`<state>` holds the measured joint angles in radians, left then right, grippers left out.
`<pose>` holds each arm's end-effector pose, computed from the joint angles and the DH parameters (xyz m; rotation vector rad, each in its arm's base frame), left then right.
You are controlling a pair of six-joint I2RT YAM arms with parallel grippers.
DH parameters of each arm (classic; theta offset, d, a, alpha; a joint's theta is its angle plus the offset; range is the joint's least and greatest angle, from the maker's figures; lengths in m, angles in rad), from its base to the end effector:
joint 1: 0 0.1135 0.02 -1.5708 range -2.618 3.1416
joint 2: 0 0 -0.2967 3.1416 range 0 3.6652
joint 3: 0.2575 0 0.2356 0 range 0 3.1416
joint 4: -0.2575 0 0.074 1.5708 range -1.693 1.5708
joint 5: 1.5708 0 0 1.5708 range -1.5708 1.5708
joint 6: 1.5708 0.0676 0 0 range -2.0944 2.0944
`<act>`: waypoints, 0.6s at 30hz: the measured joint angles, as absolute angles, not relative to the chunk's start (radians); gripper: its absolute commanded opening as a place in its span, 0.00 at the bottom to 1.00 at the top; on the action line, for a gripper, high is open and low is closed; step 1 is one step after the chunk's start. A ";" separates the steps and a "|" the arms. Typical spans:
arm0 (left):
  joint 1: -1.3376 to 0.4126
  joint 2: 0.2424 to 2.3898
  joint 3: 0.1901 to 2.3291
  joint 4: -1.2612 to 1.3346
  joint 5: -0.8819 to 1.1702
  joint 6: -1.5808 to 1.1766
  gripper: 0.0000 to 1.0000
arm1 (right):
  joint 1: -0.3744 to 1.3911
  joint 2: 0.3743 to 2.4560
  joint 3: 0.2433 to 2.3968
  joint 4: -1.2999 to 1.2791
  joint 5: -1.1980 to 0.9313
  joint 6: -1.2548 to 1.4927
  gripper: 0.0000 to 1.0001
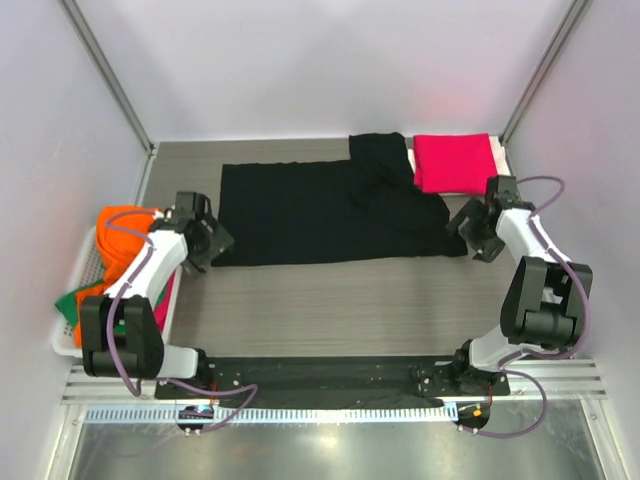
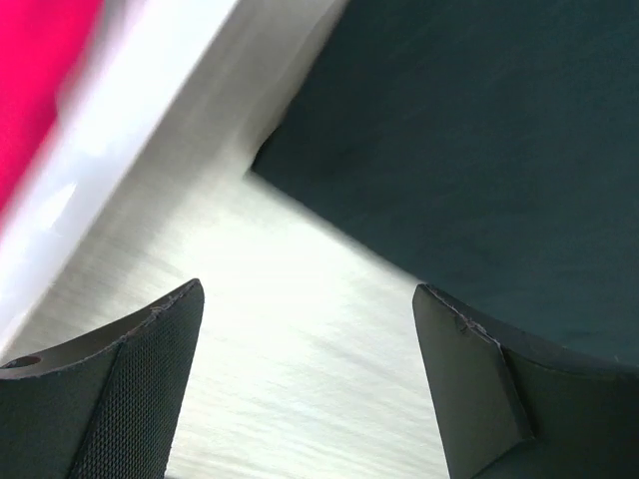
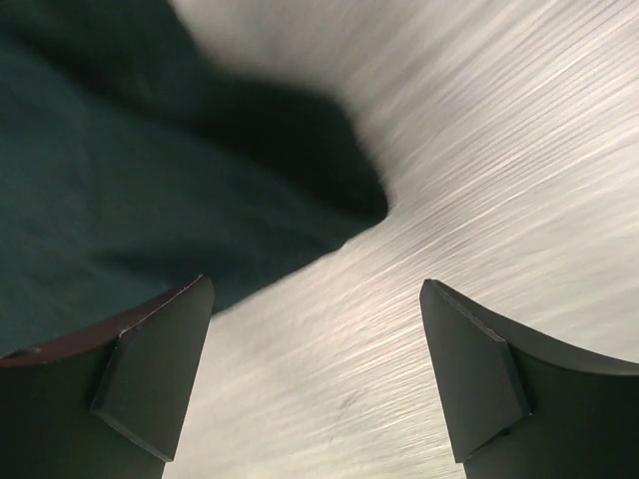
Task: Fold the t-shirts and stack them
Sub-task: Fold the tshirt
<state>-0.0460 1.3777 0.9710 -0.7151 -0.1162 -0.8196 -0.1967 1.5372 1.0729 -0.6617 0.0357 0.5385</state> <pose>0.2574 -0.0040 0.2425 -1.0455 2.4723 -0.1153 0.2952 -0.0613 0.2339 0.9793 2.5127 0.0563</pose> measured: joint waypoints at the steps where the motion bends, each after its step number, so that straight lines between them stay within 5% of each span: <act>1: -0.046 1.377 0.934 -0.704 -0.109 -0.827 0.86 | -0.191 1.539 1.034 -0.640 0.002 0.543 0.89; 11: -0.060 1.413 0.843 -0.537 -0.084 -0.842 0.82 | -0.186 1.609 0.947 -0.480 -0.134 0.564 0.74; 18: -0.089 1.492 0.861 -0.449 -0.114 -0.862 0.77 | -0.187 1.628 0.947 -0.449 -0.124 0.551 0.42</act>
